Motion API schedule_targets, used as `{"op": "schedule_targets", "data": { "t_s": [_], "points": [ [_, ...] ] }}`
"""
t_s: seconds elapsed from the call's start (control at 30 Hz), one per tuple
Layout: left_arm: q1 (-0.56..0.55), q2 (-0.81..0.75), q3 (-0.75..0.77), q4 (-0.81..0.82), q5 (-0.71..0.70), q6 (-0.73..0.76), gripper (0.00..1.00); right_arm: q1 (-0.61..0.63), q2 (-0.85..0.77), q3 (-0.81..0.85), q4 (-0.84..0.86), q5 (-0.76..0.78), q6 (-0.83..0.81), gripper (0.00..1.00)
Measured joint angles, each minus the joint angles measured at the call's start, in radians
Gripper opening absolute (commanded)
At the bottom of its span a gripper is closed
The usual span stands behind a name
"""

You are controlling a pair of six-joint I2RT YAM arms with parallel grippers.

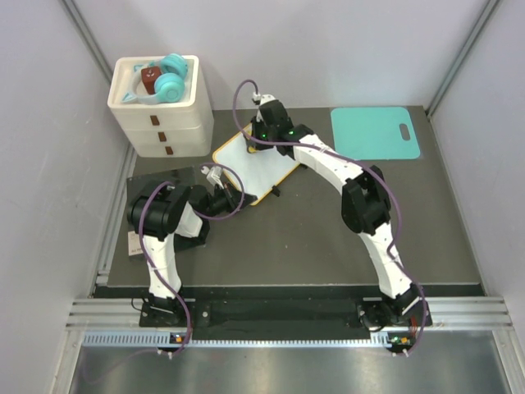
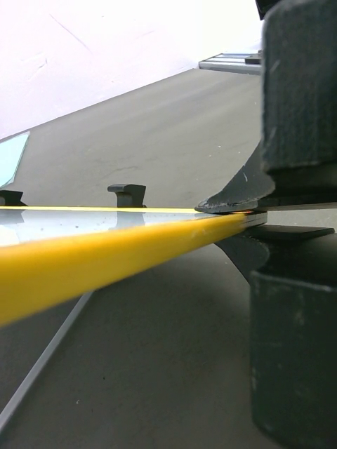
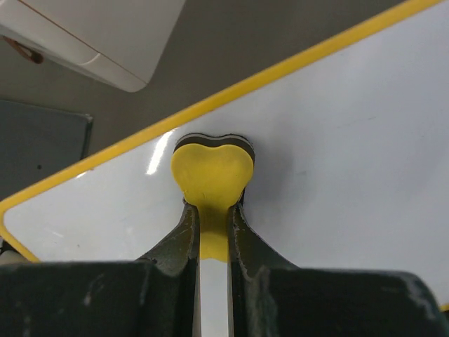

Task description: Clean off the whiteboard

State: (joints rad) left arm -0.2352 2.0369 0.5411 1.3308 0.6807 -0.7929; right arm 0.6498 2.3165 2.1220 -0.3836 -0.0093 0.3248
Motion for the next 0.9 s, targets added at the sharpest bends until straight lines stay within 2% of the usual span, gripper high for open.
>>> {"op": "schedule_targets", "data": {
  "t_s": [0.3, 0.47, 0.9],
  "points": [
    [0.000, 0.000, 0.000, -0.005, -0.005, -0.008, 0.00, 0.026, 0.016, 0.028, 0.001, 0.096, -0.009, 0.00],
    [0.000, 0.000, 0.003, -0.008, -0.002, -0.008, 0.00, 0.005, 0.004, -0.010, 0.035, 0.100, 0.010, 0.00],
    [-0.011, -0.002, 0.009, 0.006, 0.005, 0.010, 0.00, -0.237, -0.053, -0.249, 0.108, 0.126, 0.043, 0.00]
  ]
}}
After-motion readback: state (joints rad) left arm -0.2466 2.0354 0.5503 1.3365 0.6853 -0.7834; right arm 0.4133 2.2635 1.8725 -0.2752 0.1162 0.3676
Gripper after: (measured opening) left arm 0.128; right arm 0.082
